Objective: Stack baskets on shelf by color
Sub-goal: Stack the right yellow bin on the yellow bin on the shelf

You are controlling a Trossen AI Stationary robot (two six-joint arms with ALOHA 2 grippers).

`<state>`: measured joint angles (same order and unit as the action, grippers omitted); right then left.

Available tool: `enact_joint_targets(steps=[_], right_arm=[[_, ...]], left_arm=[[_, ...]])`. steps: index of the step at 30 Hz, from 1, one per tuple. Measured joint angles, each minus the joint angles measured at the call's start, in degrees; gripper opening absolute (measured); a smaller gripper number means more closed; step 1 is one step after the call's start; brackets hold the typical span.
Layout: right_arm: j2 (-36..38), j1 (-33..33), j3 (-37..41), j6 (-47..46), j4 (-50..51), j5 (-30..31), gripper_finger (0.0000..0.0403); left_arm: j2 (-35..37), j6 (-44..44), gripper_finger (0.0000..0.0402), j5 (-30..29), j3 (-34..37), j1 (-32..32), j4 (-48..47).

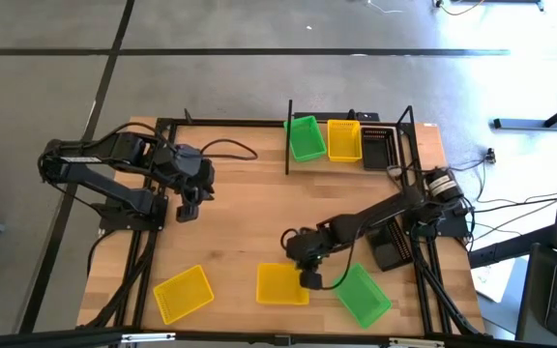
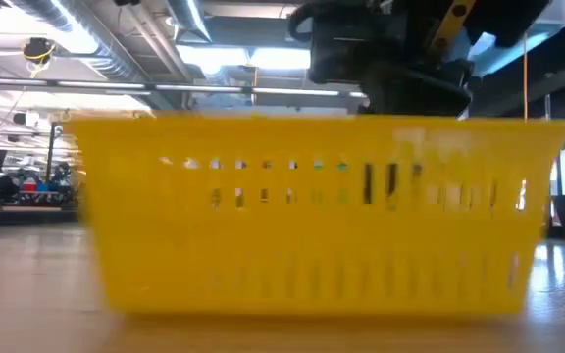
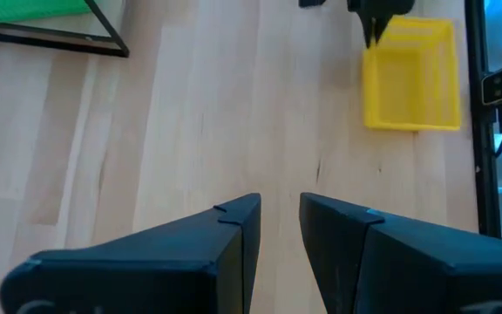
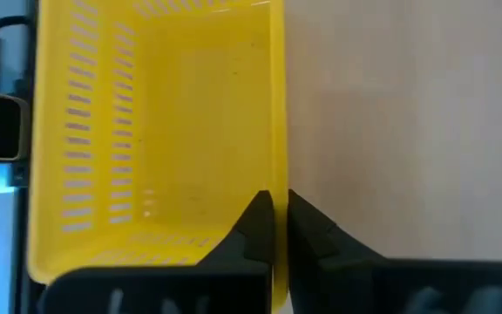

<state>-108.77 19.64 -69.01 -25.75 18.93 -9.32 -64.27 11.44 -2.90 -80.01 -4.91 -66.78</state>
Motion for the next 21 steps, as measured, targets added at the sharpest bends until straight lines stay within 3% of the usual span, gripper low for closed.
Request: enact_joint_targets(steps=[8, 13, 21], right_arm=[[8.4, -0.2, 0.0, -7.1, 13.4, 8.7, 0.0002], [14.6, -0.9, 0.0, -13.8, 20.9, 14.7, 0.0002], [25.4, -2.4, 0.0, -32.7, 35.0, 25.7, 0.0001]], left_arm=[[0.0, 0.0, 0.0074, -4.0, 0.0, 0.0, 1.0], [0.0, 0.0, 0.0074, -9.6, 0.0, 0.0, 3.8], [0.0, -0.5, 0.0074, -15.6, 0.0, 0.0, 10.3]])
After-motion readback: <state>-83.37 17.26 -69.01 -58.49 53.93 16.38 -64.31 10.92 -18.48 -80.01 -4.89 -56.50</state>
